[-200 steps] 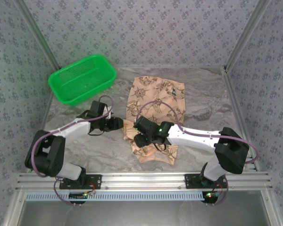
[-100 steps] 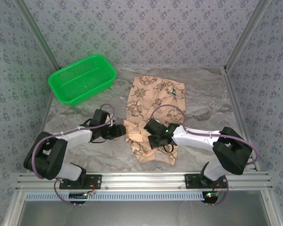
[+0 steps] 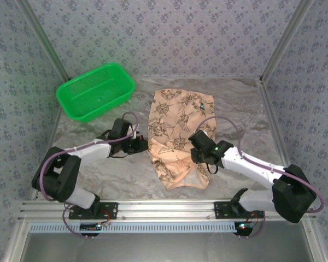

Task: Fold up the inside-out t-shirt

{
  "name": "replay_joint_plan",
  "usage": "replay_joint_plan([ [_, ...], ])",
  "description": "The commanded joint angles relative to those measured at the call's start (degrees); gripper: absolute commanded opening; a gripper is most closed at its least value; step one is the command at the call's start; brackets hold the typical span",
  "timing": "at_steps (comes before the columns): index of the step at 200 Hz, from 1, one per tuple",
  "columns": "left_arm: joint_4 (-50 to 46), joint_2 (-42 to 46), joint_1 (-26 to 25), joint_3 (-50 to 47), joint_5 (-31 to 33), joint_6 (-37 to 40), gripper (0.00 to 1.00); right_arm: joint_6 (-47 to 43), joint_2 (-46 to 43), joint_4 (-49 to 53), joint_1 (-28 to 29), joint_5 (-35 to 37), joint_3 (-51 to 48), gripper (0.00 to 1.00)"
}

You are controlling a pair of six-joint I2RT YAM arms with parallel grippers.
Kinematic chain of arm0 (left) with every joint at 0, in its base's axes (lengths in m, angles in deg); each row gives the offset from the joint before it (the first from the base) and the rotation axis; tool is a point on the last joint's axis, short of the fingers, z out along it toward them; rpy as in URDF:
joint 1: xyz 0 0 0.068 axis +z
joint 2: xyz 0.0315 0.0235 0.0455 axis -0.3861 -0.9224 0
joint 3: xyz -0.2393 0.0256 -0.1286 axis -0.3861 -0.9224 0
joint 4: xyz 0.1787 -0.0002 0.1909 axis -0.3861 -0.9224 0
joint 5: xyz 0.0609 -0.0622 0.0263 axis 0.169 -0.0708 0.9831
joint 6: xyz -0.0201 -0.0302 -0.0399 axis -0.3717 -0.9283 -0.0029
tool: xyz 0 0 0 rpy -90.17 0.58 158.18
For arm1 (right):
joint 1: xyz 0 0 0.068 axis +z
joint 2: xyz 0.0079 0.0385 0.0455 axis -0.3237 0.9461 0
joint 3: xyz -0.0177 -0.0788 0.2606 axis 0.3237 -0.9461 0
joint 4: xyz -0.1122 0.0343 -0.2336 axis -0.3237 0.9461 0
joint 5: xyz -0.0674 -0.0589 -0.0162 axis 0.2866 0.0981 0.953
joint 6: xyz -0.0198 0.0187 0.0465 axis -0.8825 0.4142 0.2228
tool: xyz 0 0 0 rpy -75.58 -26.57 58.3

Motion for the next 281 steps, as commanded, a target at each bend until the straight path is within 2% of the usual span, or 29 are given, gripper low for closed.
replay_joint_plan([
  [1, -2.41, 4.24, -0.59, -0.07, -5.33, 0.38, 0.14, -10.13, -3.26, -4.07, 2.77, -11.39, 3.34, 0.41],
  [7, -2.9, 4.8, -0.59, -0.45, -5.57, 0.42, 0.22, -11.06, -3.57, -6.27, 3.64, -15.09, 3.44, 0.43],
  [14, -3.53, 5.67, -0.59, -0.97, -5.27, 0.53, 0.27, -11.54, -3.15, -8.51, 4.44, -19.18, 3.91, 0.44],
  [25, -4.42, 7.41, -0.59, -2.38, -2.87, 0.55, 0.3, -10.04, -0.69, -10.7, 5.21, -24.85, 5.59, 0.44],
  [37, -4.33, 9.08, -0.43, -4.05, -0.78, 0.22, 0.32, -6.79, 3.92, -11.2, 6.36, -27.35, 8.94, 0.45],
  [61, -2.9, 8.98, -0.15, -4.99, -0.18, -0.8, 0.34, -4.81, 12.3, -12.79, 8.56, -27.13, 13.86, 0.48],
  [98, -0.51, 3.84, 0.75, -2.7, 0.8, -1.63, 0.35, -3.41, 22.73, -17.9, 9.4, -31.78, 17.52, 0.46],
  [132, 2.96, -2.6, 1.42, 0.33, -1.5, -2.31, 0.42, -2.79, 28.2, -18.84, 10.68, -28.22, 19.48, 0.47],
  [154, 5.44, -6.75, 1.43, 2.13, -3.53, -2.42, 0.43, -2.75, 29.62, -19.87, 10.94, -26.66, 19.74, 0.47],
  [177, 7.06, -9.77, 1.36, 3.88, -5.57, -2.77, 0.38, -3.36, 30.6, -19.11, 11.17, -25.6, 20.86, 0.47],
  [196, 8.75, -10.93, 1.4, 4.28, -6.96, -3.15, 0.26, -3.67, 32.29, -18.6, 11.4, -25.03, 21.77, 0.47],
  [235, 8.89, -11.09, 1.3, 4.53, -8.72, -2.69, 0.0, -3.39, 33.61, -15.06, 12.97, -17.09, 23.42, 0.49],
  [253, 8.83, -10.54, 1.25, 4.6, -8.87, -3.17, 0.0, -1.43, 33.79, -12.96, 13.56, -12.36, 24.08, 0.51],
  [281, 8.64, -10.39, 1.39, 4.72, -8.2, -3.82, 0.0, 0.51, 31.84, -13.38, 14.96, -10.74, 23.36, 0.54],
])
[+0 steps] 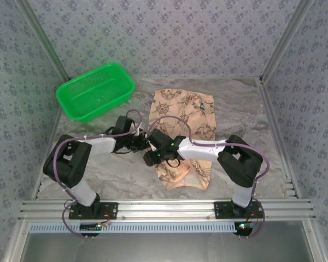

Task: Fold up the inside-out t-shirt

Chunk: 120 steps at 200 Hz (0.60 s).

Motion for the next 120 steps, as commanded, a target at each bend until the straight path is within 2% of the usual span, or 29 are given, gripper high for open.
replay_joint_plan([
  [1, 1.3, 0.54, 0.08, 1.41, -1.43, -0.43, 0.0, 2.54, -0.94, 2.09, 1.09, 4.76, 0.75, 0.54],
  [44, 3.81, -0.46, 0.1, 1.17, -2.28, -2.3, 0.0, 5.38, -2.11, 1.59, 1.17, 6.17, -0.2, 0.56],
  [67, 5.31, -0.39, 0.27, 1.11, -3.15, -3.37, 0.0, 4.78, 0.92, -0.45, 1.08, 3.63, 0.42, 0.52],
  [88, 6.8, -0.02, 0.47, 0.64, -3.85, -4.63, 0.0, 4.76, 3.0, -1.82, 1.17, 1.68, 1.71, 0.44],
  [120, 7.37, 0.49, 0.88, 0.41, -4.09, -5.62, 0.0, 4.96, 2.7, -3.07, 1.73, 0.59, 1.48, 0.25],
])
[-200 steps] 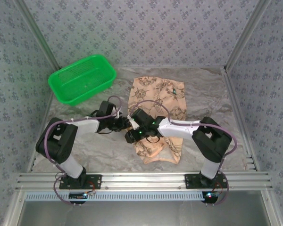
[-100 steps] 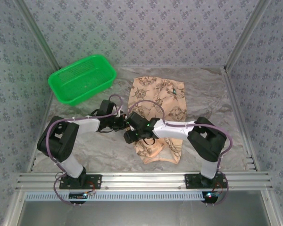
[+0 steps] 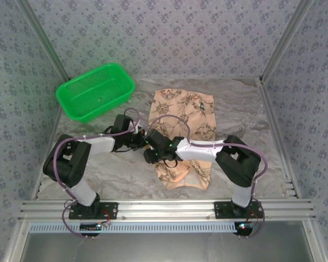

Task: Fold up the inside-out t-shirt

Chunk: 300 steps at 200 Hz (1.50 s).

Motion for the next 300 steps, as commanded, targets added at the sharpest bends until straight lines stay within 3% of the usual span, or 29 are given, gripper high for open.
replay_joint_plan([
  [1, 4.23, 0.51, -0.25, 0.38, -3.07, -1.73, 0.0, -0.03, 1.44, 0.05, 0.88, -2.37, 0.86, 0.24],
  [27, 4.7, 0.96, 0.0, 0.16, -2.38, -1.89, 0.0, -0.23, 0.14, -0.28, 1.79, -2.39, -0.15, 0.1],
  [74, 6.61, 1.12, 0.5, 0.49, -2.06, -3.55, 0.0, 0.49, 0.3, 2.54, 4.9, -0.75, -0.93, 0.09],
  [97, 7.84, 1.89, 0.55, 0.66, -1.94, -5.29, 0.0, 0.67, 0.4, 4.31, 6.05, 0.46, -0.77, 0.13],
  [132, 8.1, 3.53, 0.54, 1.24, -2.2, -6.9, 0.0, 2.61, 0.2, 5.94, 5.25, 2.59, -1.03, 0.28],
  [166, 8.74, 4.99, 0.55, 0.55, -1.98, -8.59, 0.0, 1.77, -0.14, 3.53, 4.3, 3.04, -1.59, 0.34],
  [209, 9.72, 6.55, 0.48, -0.22, -1.41, -10.15, 0.0, 1.39, 2.72, 2.56, 3.97, 4.71, 0.79, 0.34],
  [232, 9.13, 6.25, 0.54, -0.2, -1.48, -9.7, 0.0, -1.05, 0.73, 1.18, 3.99, -0.9, 0.65, 0.34],
  [252, 7.08, 5.97, 0.54, -0.3, 0.14, -7.77, 0.16, -3.25, -5.66, 0.97, 4.08, -3.96, -1.89, 0.4],
  [300, 2.44, 4.82, 0.42, -2.06, 2.19, -3.4, 0.4, -2.79, -24.31, 13.75, 0.84, 5.19, -7.53, 0.54],
])
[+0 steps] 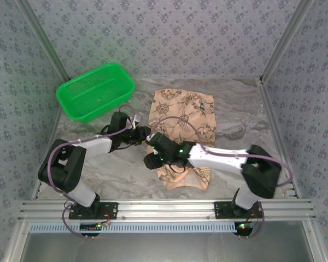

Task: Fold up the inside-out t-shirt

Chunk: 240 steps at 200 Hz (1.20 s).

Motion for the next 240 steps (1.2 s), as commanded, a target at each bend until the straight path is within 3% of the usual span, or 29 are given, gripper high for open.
replay_joint_plan([
  [1, -1.82, 0.87, -0.59, -1.4, -0.08, 2.71, 0.41, 0.81, -8.57, 9.75, -2.76, 4.96, -1.63, 0.54],
  [40, -4.45, 5.37, -4.72, -9.31, -0.92, 2.89, 0.5, 7.71, -18.28, 24.26, -10.64, 7.75, -7.52, 0.57],
  [75, -7.28, 8.87, -5.73, -12.38, 4.8, 4.78, 0.53, 8.19, -25.23, 24.42, -20.32, 2.58, -15.23, 0.61],
  [100, -4.58, 6.63, -7.25, -11.2, 5.22, 5.51, 0.52, 7.52, -26.54, 22.42, -24.92, -1.59, -17.74, 0.62],
  [121, -1.33, 2.35, -10.02, -8.87, 1.92, 5.21, 0.41, 9.06, -25.78, 22.09, -24.69, -3.95, -18.74, 0.63],
  [131, -0.11, 1.18, -11.07, -8.01, 0.76, 5.28, 0.27, 10.71, -25.66, 22.14, -23.54, -3.98, -19.15, 0.65],
  [150, -0.2, 1.4, -11.92, -7.27, 0.43, 6.53, 0.09, 12.67, -25.85, 21.66, -19.81, -2.8, -20.25, 0.68],
  [169, -3.96, 3.88, -11.87, -6.38, 1.73, 10.31, 0.03, 13.31, -24.9, 21.93, -17.51, 0.15, -21.33, 0.67],
  [184, -10.62, 5.99, -11.84, -4.67, 5.15, 14.33, 0.05, 13.71, -22.68, 21.79, -17.33, 1.32, -22.0, 0.58],
  [188, -12.78, 6.4, -11.91, -4.05, 6.15, 15.38, 0.1, 14.0, -21.98, 21.95, -17.35, 1.96, -22.18, 0.52],
  [199, -18.23, 7.26, -12.02, -2.34, 7.72, 18.01, 0.37, 15.85, -20.44, 23.19, -17.41, 4.43, -21.96, 0.27],
  [207, -21.6, 7.75, -12.86, -1.45, 7.16, 21.07, 0.46, 17.76, -20.26, 24.38, -17.52, 6.7, -21.72, 0.16],
  [226, -31.47, 9.18, -21.24, 2.31, 6.62, 32.69, 0.5, 21.88, -22.5, 25.74, -18.94, 9.14, -22.55, 0.03],
  [240, -30.8, 9.97, -27.24, 2.09, 8.66, 33.06, 0.53, 22.55, -24.34, 24.52, -21.61, 7.33, -23.79, 0.0],
])
